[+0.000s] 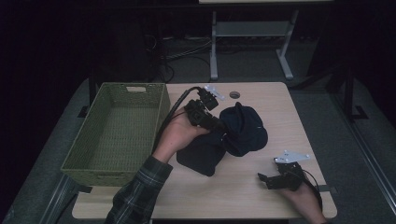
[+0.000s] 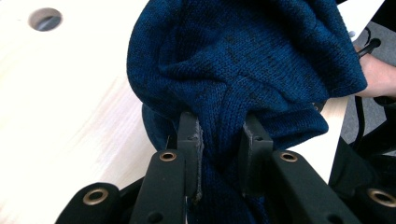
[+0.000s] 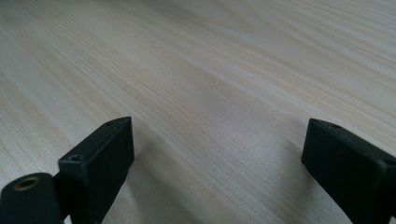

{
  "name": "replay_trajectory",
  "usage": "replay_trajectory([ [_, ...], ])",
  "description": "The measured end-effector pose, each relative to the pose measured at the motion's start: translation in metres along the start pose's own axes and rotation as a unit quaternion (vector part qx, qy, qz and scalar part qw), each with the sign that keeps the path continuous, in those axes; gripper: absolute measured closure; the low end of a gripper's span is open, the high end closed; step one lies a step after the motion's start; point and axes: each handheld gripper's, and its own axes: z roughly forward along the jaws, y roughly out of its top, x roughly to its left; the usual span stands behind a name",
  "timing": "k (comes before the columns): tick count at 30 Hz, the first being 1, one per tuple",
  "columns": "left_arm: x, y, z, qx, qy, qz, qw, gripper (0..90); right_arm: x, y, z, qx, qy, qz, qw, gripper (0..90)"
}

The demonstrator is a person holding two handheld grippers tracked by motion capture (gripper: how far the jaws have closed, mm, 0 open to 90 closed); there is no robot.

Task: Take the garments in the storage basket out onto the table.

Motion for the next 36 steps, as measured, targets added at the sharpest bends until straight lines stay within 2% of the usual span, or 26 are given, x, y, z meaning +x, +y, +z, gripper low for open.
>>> replay_trajectory([
  [7, 0.004, -0.008, 0.038, 0.013, -0.007, -0.021, 0.9997, 74.0, 0.000, 0.000, 0.000, 0.000, 0.000, -0.001, 1.0000, 8.9],
  [16, 0.025, -0.023, 0.081, 0.031, -0.018, -0.059, 0.9977, 73.9, 0.000, 0.000, 0.000, 0.002, -0.001, 0.001, 1.0000, 8.9],
  [18, 0.030, -0.026, 0.086, 0.025, -0.031, -0.071, 0.9966, 74.0, 0.000, 0.000, 0.000, 0.002, 0.000, 0.001, 1.0000, 8.9],
  [24, 0.042, -0.035, 0.103, 0.033, -0.032, -0.094, 0.9945, 74.0, 0.000, 0.000, 0.000, 0.002, 0.000, 0.001, 1.0000, 8.9],
  [30, 0.052, -0.047, 0.120, 0.037, -0.044, -0.113, 0.9919, 74.2, 0.000, 0.000, 0.000, 0.001, 0.001, 0.000, 1.0000, 8.9],
  [32, 0.054, -0.049, 0.123, 0.036, -0.047, -0.115, 0.9916, 74.2, 0.000, 0.000, 0.000, 0.002, 0.001, 0.000, 1.0000, 8.9],
  [36, 0.052, -0.049, 0.124, 0.037, -0.042, -0.106, 0.9928, 73.8, 0.000, 0.000, 0.000, 0.002, 0.000, 0.000, 1.0000, 8.8],
])
